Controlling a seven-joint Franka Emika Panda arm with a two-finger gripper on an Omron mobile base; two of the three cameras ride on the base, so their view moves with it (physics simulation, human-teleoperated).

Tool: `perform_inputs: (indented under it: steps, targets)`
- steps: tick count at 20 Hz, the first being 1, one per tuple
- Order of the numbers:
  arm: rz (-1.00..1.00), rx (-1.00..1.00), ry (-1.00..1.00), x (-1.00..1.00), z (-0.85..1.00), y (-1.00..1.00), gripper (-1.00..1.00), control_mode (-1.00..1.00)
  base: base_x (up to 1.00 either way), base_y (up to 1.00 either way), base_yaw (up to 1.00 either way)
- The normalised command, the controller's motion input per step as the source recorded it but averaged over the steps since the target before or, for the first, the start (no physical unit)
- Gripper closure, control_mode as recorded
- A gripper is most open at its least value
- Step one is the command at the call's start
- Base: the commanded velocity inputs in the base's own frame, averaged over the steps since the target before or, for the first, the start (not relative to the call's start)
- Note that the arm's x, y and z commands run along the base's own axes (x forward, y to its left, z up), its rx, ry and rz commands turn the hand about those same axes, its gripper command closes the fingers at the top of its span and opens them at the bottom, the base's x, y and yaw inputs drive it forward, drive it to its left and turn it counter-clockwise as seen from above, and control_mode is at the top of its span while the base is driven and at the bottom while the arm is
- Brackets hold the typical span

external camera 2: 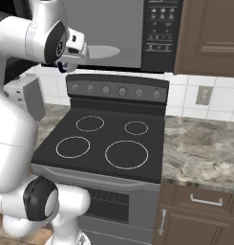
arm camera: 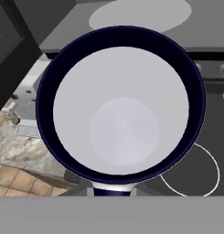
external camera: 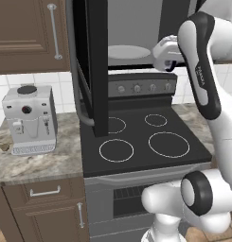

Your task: Pick the mug from the counter and place it inside the microwave. Then close the microwave.

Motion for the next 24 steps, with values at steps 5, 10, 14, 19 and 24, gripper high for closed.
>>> perform_inputs:
  steps: [5, 10, 14, 19, 24]
  targets:
    - [0.00, 0.00, 0.00, 0.28, 0.00, 0.02, 1.00, -1.00, 0.00, 0.00, 0.00]
    - [0.00, 0.00, 0.00, 0.23, 0.00, 0.11, 1.00, -1.00, 0.00, 0.00, 0.00]
    - [0.00, 0.00, 0.00, 0.23, 0.00, 0.07, 1.00, -1.00, 0.00, 0.00, 0.00]
    - [0.00, -0.02, -0.04, 0.26, 0.00, 0.10, 1.00, -1.00, 0.00, 0.00, 0.00]
    - [0.00, -0.02, -0.01, 0.21, 0.03, 0.06, 1.00, -1.00, 0.00, 0.00, 0.00]
